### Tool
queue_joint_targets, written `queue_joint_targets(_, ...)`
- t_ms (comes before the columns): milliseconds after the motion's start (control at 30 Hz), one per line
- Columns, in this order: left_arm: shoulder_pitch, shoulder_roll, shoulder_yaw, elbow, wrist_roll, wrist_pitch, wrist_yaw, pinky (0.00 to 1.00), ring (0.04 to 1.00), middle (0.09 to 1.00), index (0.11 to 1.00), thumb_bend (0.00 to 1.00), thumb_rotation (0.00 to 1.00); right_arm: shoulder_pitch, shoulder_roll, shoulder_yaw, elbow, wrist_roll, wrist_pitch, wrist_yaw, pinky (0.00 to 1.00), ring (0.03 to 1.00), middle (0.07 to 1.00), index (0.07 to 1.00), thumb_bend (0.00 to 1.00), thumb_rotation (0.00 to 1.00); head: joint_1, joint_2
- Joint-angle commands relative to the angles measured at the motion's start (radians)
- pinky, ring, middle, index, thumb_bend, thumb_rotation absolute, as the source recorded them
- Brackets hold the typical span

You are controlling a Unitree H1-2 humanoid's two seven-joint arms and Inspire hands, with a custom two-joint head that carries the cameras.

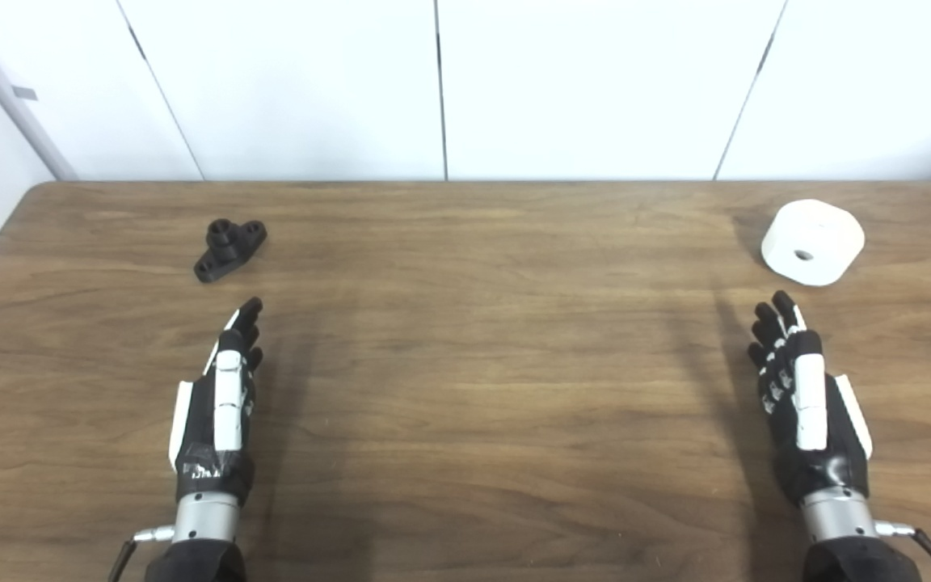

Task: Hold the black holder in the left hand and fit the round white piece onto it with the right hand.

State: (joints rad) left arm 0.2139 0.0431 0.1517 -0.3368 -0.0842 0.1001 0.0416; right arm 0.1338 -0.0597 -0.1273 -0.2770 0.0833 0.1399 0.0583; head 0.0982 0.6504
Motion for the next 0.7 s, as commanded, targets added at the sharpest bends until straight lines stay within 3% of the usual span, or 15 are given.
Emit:
queue_joint_targets(0,0.025,-0.007,0.001,-0.023,0.008,-0.026,0.006,1.0,0.999,0.977,0.936,0.51,0.98,-0.007,-0.013,-0.001,-0.026,0.006,-0.043,0.0,1.0,0.992,0.978,0.995,0.55,1.0,0.003,-0.001)
queue_joint_targets(267,0.026,-0.009,-0.001,-0.022,0.006,-0.031,0.004,1.0,1.0,0.973,0.932,0.52,0.97,-0.004,-0.012,-0.002,-0.024,0.011,-0.046,-0.001,1.0,0.975,0.967,0.986,0.55,1.0,0.012,-0.006)
queue_joint_targets(533,0.04,-0.026,-0.025,0.019,0.037,-0.097,0.008,1.0,0.974,0.952,0.908,0.53,0.94,0.008,-0.036,-0.019,0.001,0.03,-0.069,0.015,1.0,0.985,0.973,0.996,0.54,1.0,0.168,-0.09)
queue_joint_targets(667,0.051,-0.032,-0.052,0.024,0.06,-0.098,0.007,1.0,0.992,0.97,0.927,0.51,0.98,0.01,-0.049,-0.026,0.028,0.039,-0.096,0.026,1.0,0.998,0.984,1.0,0.53,1.0,0.218,-0.126)
